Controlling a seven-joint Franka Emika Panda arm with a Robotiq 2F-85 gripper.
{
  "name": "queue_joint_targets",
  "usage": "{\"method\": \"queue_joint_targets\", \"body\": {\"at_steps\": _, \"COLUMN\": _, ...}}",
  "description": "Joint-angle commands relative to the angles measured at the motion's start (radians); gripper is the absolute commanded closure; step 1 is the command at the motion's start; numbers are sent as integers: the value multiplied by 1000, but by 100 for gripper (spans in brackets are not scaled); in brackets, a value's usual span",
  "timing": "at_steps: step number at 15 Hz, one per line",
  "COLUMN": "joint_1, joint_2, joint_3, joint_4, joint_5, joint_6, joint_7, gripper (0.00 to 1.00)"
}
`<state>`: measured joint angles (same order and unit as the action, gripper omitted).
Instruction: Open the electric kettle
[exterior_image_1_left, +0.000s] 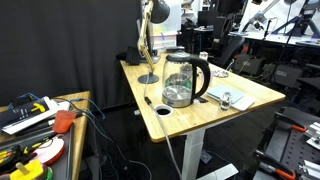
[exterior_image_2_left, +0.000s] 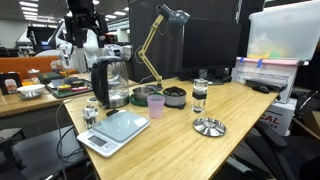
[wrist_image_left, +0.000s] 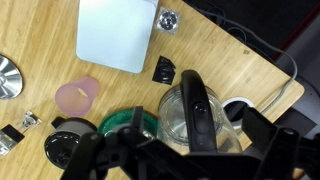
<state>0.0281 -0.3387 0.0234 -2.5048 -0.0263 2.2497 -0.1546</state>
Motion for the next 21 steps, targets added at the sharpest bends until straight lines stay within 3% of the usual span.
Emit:
{"method": "queue_joint_targets", "body": {"at_steps": 1, "joint_1": 19, "joint_2": 1, "joint_3": -6, "joint_4": -3, "joint_5": 11, "joint_6": 3, "joint_7": -15, "gripper": 0}}
{"method": "queue_joint_targets", "body": {"at_steps": 9, "joint_1": 54, "joint_2": 39, "joint_3": 22, "joint_4": -15, "joint_5": -4, "joint_6": 63, "joint_7": 11, "gripper": 0}}
{"method": "queue_joint_targets", "body": {"at_steps": 11, "joint_1": 53, "joint_2": 60, "joint_3": 22, "joint_4": -14, "joint_5": -1, "joint_6": 100, "joint_7": 19, "gripper": 13}}
{"method": "queue_joint_targets", "body": {"at_steps": 14, "joint_1": 52, "joint_2": 87, "joint_3": 22, "joint_4": -14, "joint_5": 5, "joint_6": 145, "joint_7": 33, "gripper": 41}}
{"method": "queue_joint_targets", "body": {"at_steps": 21, "joint_1": 40, "joint_2": 72, "joint_3": 8, "joint_4": -20, "joint_5": 11, "joint_6": 185, "joint_7": 74, "gripper": 89}}
